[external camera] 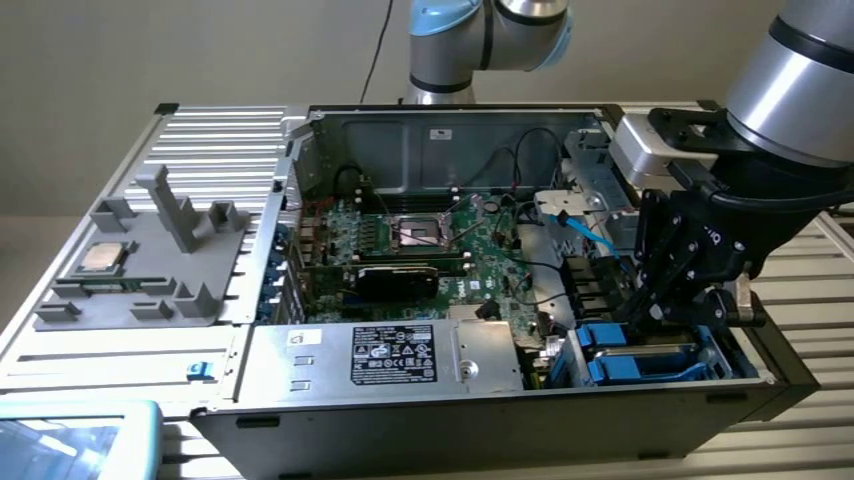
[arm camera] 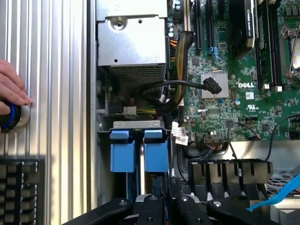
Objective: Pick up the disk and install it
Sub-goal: 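Insert the second disk wire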
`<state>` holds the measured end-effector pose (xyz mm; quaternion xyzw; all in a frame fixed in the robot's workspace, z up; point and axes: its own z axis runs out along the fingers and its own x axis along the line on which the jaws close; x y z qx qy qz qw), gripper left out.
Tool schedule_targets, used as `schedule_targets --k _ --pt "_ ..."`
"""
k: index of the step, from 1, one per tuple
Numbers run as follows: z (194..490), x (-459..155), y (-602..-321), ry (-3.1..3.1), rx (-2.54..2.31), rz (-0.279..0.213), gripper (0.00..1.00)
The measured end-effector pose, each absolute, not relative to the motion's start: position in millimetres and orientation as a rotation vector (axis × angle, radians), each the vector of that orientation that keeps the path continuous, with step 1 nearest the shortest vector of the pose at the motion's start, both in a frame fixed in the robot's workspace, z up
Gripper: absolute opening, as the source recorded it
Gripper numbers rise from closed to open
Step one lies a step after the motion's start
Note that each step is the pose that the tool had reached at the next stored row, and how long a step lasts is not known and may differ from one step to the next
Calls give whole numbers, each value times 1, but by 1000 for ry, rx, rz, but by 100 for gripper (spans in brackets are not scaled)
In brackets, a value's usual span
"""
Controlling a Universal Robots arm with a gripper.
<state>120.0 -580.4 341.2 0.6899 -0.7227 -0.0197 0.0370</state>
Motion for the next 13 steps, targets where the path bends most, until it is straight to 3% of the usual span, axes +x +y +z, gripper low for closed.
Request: schedule_targets --k 13 --pt "340 121 -581 -2218 2118 -61 15"
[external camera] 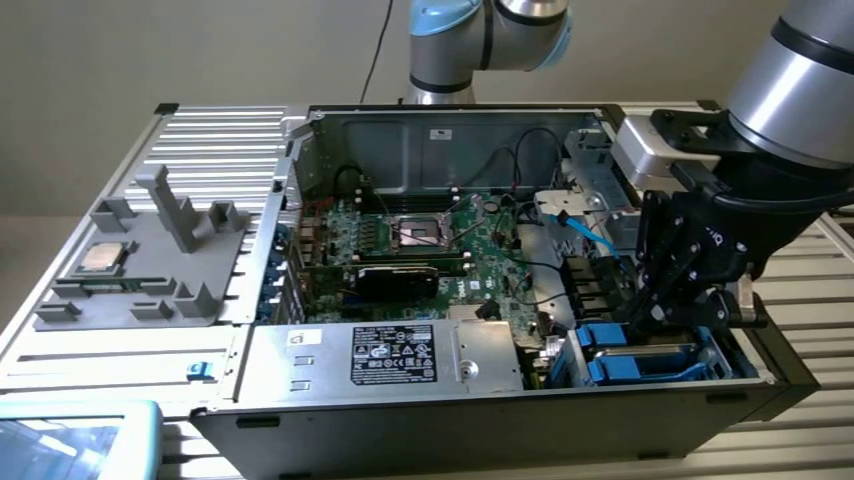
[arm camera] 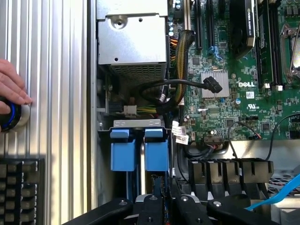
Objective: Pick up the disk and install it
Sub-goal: 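Insert the second disk wire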
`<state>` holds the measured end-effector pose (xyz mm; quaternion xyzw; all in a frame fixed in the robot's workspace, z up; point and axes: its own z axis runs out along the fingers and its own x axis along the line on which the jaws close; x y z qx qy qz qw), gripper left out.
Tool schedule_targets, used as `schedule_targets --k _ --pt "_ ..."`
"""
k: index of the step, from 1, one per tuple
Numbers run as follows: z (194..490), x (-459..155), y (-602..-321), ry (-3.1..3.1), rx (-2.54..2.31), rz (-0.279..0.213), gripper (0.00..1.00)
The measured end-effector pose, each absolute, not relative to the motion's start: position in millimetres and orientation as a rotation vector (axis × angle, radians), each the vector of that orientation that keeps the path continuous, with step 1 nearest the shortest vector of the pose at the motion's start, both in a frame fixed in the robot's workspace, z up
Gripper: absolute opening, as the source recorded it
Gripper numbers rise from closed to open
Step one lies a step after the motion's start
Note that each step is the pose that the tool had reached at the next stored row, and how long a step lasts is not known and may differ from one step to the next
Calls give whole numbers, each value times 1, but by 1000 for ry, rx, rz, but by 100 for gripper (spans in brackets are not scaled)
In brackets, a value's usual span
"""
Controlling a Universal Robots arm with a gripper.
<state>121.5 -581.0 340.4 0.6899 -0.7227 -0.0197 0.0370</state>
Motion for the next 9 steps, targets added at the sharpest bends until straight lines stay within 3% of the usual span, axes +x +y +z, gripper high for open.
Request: schedule_targets --k 9 --pt "338 122 -582 -2219 2117 -60 15"
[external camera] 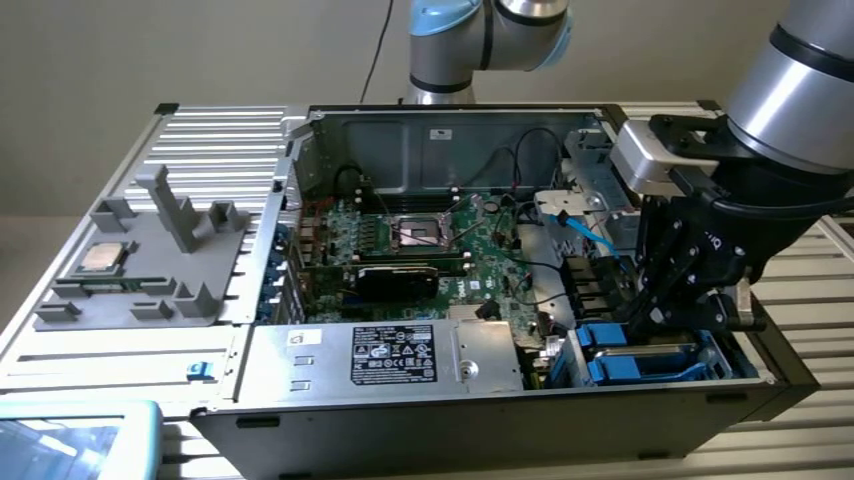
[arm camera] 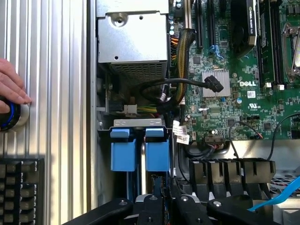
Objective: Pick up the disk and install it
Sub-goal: 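Insert the second disk wire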
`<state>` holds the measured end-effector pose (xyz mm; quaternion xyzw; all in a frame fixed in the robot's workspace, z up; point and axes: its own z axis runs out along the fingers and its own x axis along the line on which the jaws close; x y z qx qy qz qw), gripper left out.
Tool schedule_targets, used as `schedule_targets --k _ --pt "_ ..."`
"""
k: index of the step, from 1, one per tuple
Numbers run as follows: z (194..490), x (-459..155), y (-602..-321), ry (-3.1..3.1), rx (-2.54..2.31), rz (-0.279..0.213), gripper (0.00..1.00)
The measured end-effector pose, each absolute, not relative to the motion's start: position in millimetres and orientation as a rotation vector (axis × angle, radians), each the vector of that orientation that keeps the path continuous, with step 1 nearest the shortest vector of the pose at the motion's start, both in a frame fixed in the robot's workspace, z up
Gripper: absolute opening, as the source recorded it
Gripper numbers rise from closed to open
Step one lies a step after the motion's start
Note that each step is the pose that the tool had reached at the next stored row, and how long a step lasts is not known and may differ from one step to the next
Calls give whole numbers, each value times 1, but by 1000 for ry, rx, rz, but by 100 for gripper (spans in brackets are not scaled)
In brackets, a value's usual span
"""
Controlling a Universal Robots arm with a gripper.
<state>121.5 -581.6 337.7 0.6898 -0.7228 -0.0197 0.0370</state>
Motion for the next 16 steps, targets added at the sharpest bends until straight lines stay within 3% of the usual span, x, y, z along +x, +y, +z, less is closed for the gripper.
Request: schedule_targets --k 8,10,16 --pt "338 122 -582 -2219 2118 -61 15" --pt "341 122 -582 -2219 2118 -61 24" --pt "354 123 -581 -2215 2114 -52 24"
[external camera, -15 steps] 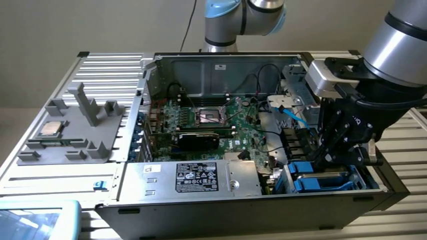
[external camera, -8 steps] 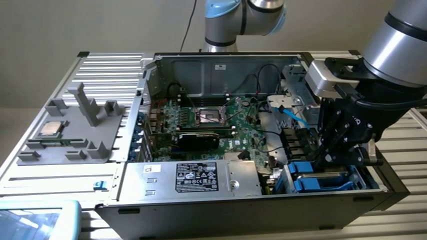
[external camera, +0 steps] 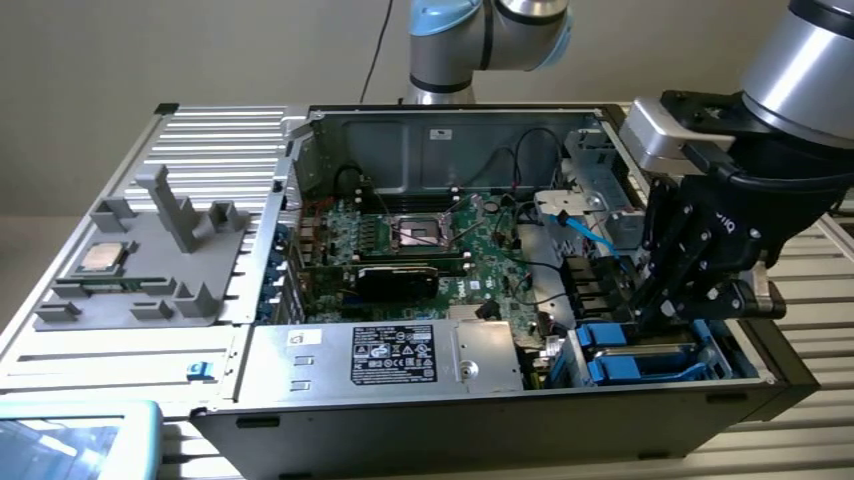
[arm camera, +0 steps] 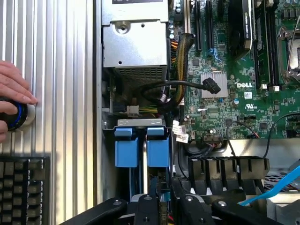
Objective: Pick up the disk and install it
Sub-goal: 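Insert the second disk wire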
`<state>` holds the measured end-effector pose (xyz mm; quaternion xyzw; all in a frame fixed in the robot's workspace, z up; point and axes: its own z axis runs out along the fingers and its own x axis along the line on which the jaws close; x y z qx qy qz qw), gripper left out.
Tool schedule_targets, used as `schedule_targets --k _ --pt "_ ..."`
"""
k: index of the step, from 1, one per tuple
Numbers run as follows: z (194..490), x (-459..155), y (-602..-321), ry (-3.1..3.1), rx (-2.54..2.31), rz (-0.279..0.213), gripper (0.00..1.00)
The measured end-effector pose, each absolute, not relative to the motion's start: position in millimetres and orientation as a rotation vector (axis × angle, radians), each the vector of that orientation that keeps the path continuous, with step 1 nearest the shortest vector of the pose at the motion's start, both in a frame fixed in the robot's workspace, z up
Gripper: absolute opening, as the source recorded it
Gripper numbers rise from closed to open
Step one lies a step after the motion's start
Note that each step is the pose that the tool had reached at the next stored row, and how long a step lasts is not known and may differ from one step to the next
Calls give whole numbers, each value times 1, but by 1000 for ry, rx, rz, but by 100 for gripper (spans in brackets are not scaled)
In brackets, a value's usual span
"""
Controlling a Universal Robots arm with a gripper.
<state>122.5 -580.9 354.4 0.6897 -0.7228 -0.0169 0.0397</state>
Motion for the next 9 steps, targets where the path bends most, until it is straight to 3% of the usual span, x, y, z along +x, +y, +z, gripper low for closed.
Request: schedule_targets --k 9 --pt "364 128 -578 -2208 2105 -34 24"
